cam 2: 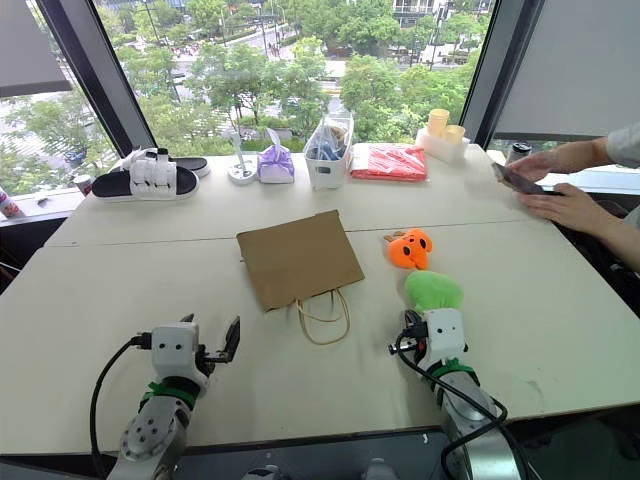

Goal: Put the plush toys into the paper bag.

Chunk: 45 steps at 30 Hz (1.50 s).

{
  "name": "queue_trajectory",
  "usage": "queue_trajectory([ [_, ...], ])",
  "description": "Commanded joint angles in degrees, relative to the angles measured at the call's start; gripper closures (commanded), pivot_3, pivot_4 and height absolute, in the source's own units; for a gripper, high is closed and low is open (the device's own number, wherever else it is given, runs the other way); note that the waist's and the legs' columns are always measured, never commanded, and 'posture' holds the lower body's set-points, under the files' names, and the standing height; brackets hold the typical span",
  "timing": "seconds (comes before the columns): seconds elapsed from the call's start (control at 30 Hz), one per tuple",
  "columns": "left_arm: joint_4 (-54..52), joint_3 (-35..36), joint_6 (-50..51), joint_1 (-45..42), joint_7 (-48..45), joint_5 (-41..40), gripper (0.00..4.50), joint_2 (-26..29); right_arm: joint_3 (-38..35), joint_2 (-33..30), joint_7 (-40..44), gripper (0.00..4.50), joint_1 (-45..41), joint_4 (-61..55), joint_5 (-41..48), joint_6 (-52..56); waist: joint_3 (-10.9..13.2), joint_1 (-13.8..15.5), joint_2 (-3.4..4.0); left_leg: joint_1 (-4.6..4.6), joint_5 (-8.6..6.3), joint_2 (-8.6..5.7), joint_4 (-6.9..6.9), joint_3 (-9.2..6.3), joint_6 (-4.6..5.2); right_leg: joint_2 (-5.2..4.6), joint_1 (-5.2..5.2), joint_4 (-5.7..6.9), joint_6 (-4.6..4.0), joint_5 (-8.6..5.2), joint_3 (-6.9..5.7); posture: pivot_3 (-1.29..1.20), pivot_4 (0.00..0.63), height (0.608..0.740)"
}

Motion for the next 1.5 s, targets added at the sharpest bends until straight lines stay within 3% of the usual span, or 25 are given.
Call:
queue_trajectory([
  [0.03,-3.3,-0.2,-0.2,0.1,0.0,0.2,0.05,0.4,-0.7,0.3,-0.5,4.50,0.9,-2.3,0.2,0.2,0.0,0.0,0.00,0.00,0.00,0.00,0.00,0.00,0.00,0.00,0.00,0.00,0.00,0.00,0.00,0.00,0.150,0.740],
  [0.8,-2.9,0.5,-0.6,-1.8,-3.3,-1.7,0.05,2.3,1.2,-3.2,2.9,4.50,0.9,-2.5,-2.4,-4.5,0.0,0.0,0.00,-0.01,0.00,0.06,0.00,0.01,0.00,0.01,0.00,-0.02,-0.01,-0.01,0.00,0.00,0.150,0.740],
  [0.97,-2.8,1.8,0.7,-5.6,-8.8,-3.3,0.05,8.1,2.4,-6.8,7.6,4.50,0.9,-4.4,-2.7,-6.1,0.0,0.0,0.00,0.00,0.00,0.04,0.00,0.01,0.00,0.04,-0.01,-0.02,-0.01,0.00,-0.01,0.00,0.150,0.740],
  [1.13,-3.5,2.1,1.7,-12.5,-24.1,-8.7,0.05,21.4,2.3,-11.7,13.4,4.50,1.9,-11.0,0.1,-3.3,0.0,-0.1,0.04,-0.04,0.00,0.04,0.00,0.00,0.00,0.07,-0.06,0.03,-0.02,0.00,-0.03,0.00,0.150,0.740],
  [1.3,6.7,-2.8,-10.7,-23.6,-42.7,-6.7,0.05,34.5,0.8,-14.6,16.4,4.50,0.8,-17.0,4.2,3.6,0.1,-0.1,0.09,0.02,0.00,0.05,-0.02,0.05,0.00,0.06,-0.01,0.00,-0.05,0.02,0.00,0.00,0.150,0.740],
  [1.5,19.3,-8.6,-18.6,-34.0,-54.8,-6.6,0.05,36.3,-1.3,-14.3,14.1,4.50,-2.6,-19.0,5.5,8.3,0.1,-0.1,0.09,-0.01,0.00,0.05,-0.03,0.06,0.00,0.06,-0.01,-0.10,-0.07,0.06,-0.01,0.00,0.150,0.740],
])
